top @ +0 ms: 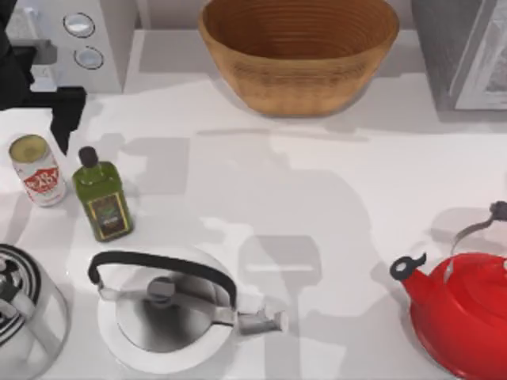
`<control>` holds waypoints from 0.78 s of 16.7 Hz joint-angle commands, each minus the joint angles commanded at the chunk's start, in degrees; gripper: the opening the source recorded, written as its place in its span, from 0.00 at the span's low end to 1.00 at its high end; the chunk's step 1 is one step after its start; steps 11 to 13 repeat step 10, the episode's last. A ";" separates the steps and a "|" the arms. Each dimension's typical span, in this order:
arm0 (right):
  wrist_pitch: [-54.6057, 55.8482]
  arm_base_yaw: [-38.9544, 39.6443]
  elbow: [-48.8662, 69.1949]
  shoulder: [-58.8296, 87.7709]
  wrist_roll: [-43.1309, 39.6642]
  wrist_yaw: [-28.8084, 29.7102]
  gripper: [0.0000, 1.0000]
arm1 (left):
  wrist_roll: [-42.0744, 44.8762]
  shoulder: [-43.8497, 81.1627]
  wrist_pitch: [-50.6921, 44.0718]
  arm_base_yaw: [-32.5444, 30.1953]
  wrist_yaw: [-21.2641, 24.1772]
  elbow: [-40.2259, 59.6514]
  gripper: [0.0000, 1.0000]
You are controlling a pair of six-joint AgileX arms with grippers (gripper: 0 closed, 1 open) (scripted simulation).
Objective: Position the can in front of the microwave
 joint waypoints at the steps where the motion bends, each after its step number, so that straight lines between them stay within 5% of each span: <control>1: 0.00 0.00 0.00 0.00 0.00 0.00 1.00 | 0.00 0.02 -0.01 -0.07 0.00 0.01 1.00; 13: 0.00 0.00 0.00 0.00 0.00 0.00 1.00 | -0.07 -0.16 -8.96 -0.14 0.00 8.76 1.00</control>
